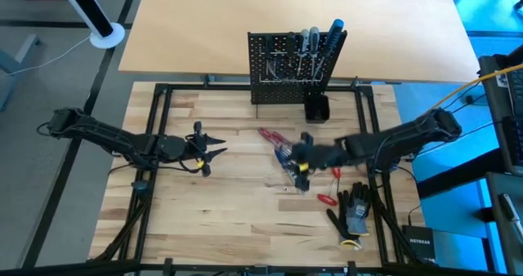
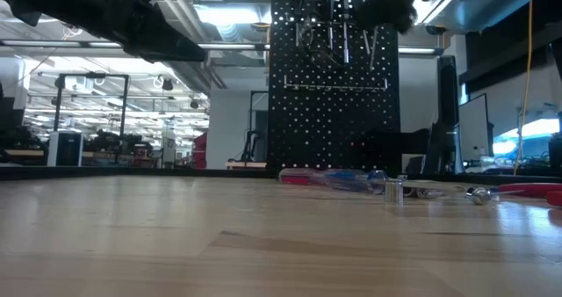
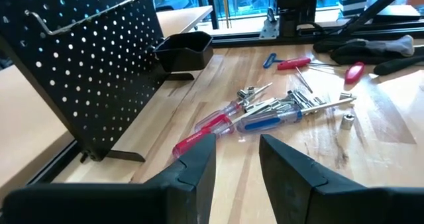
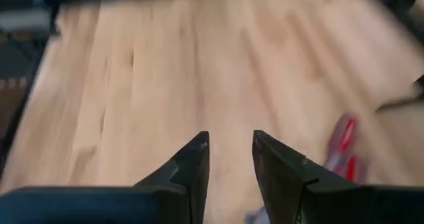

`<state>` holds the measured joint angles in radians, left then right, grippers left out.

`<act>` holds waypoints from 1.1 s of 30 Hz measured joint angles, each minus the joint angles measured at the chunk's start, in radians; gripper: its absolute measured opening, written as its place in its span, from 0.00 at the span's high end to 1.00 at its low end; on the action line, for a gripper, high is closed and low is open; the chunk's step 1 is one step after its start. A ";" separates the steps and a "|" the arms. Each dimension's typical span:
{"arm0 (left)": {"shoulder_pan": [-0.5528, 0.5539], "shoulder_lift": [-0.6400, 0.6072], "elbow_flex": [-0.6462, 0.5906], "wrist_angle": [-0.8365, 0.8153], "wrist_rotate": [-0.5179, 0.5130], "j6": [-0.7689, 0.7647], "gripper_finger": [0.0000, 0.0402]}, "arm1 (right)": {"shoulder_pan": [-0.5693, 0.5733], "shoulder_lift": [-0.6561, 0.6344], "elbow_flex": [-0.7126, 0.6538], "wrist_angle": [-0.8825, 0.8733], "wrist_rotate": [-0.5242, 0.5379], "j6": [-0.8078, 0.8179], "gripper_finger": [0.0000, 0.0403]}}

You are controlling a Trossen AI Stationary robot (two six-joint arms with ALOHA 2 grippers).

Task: Hang tools onto peg board
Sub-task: Hang the blue transparent screwdriver on the peg board

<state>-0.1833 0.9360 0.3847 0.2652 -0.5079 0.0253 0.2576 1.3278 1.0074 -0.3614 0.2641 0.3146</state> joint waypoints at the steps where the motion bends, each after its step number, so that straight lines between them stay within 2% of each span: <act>1: 0.000 0.000 0.000 -0.001 0.000 0.000 0.73 | 0.018 0.012 -0.015 0.000 0.006 0.021 0.71; 5: 0.000 0.016 0.000 0.002 0.000 0.000 0.73 | 0.044 0.057 -0.060 -0.007 0.032 0.078 0.71; 9: 0.001 0.048 0.000 0.012 0.000 0.016 0.73 | 0.034 0.096 -0.079 -0.001 0.099 0.082 0.71; 11: 0.001 0.066 0.000 0.014 0.000 0.026 0.73 | 0.018 0.117 -0.080 -0.002 0.101 0.082 0.71; 19: 0.001 0.109 0.000 0.018 0.000 0.026 0.73 | -0.103 0.200 -0.081 -0.015 -0.002 0.088 0.71; 28: 0.001 0.109 0.000 0.032 0.000 0.016 0.73 | -0.167 0.297 -0.082 0.013 -0.139 0.259 0.71; 33: 0.001 0.109 0.000 0.032 0.012 0.006 0.73 | -0.169 0.339 -0.082 0.014 -0.144 0.271 0.62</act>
<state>-0.1822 1.0451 0.3843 0.2977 -0.4961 0.0311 0.0882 1.6666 0.9257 -0.3477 0.1203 0.5856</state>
